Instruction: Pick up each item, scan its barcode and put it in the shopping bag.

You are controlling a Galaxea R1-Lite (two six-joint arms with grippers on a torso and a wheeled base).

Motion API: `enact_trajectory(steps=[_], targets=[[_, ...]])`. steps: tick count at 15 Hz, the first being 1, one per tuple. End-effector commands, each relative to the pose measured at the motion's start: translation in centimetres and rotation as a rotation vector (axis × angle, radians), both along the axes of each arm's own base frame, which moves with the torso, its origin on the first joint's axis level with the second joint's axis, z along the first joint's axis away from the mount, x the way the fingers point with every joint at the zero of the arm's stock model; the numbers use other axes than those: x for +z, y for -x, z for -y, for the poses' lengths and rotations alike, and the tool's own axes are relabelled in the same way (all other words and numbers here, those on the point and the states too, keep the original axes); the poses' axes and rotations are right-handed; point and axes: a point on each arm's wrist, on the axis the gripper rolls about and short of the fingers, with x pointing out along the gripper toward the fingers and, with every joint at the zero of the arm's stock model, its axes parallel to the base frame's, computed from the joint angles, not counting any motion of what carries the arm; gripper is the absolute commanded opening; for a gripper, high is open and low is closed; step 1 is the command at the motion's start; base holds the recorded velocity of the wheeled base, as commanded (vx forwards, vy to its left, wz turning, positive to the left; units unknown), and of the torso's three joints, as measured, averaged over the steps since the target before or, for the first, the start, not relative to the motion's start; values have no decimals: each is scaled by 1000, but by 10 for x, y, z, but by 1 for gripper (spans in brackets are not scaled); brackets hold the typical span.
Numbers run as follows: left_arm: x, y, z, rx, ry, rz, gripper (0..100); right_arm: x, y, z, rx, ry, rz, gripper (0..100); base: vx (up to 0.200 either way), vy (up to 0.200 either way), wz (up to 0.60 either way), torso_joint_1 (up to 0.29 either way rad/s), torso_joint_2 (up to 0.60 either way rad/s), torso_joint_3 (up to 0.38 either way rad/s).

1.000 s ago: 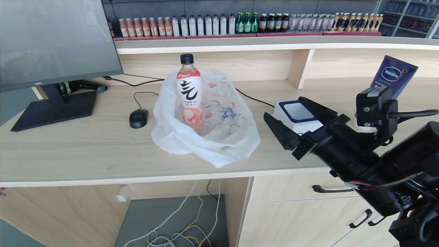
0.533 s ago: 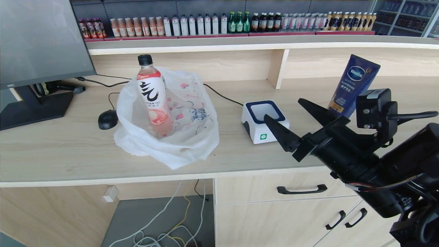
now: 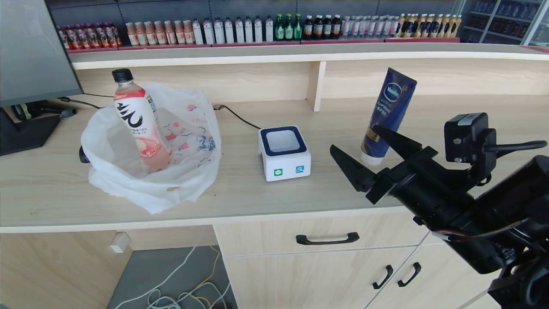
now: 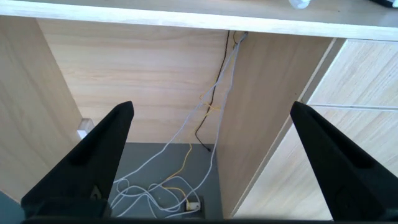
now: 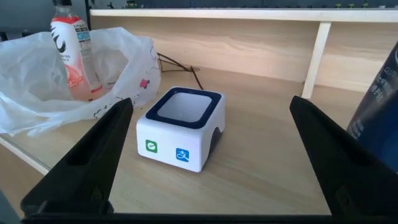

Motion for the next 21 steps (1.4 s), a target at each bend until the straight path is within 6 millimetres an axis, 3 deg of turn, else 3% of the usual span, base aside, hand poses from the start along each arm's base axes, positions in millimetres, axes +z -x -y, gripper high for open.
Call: enact_trajectory(steps=[1,5,12,16,21], targets=[[0,0,0,0,0,0,100,-1,0,-1,1,2,-1,100,0,-200,0,2,7,2],[0,0,0,0,0,-1,100,-1,0,-1,1,2,-1,100,0,-200,0,-1,4,5],[0,0,0,0,0,0,100,-2,-1,-1,1,5,-6,100,0,0,0,0,0,0],[0,0,0,0,0,0,100,-14,-6,-4,2,26,-46,100,0,0,0,0,0,0],[0,0,0,0,0,0,100,-15,-22,-12,-92,-10,-54,100,0,0,0,0,0,0]])
